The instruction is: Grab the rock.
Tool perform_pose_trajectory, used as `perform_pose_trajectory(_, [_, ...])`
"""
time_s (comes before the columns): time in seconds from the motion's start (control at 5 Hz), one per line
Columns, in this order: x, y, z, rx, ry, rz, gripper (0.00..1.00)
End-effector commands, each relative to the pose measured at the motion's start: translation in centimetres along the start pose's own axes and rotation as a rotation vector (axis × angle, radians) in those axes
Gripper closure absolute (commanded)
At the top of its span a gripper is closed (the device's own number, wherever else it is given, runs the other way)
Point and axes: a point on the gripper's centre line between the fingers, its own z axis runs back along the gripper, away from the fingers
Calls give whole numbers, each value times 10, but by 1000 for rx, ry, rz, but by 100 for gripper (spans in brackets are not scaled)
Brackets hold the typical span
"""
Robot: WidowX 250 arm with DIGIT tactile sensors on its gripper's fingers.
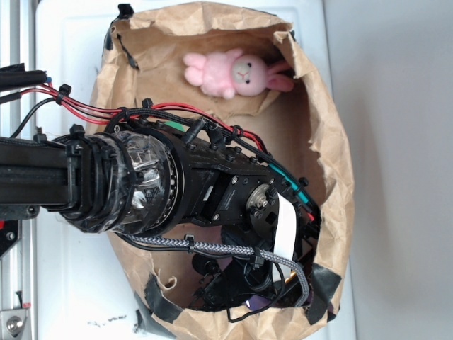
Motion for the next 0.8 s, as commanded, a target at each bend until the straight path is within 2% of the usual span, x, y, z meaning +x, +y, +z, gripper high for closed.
perform_pose_trajectory(0.0, [19,2,17,51,-49,-59,0])
perform_pose_trajectory(0.2, [26,-1,13,103,-124,-75,0])
perform_pose_trajectory(0.4, [30,-8,3,139,-156,-119,0])
perform_pose_trajectory(0.6, [32,-16,-5,161,-157,-163,0])
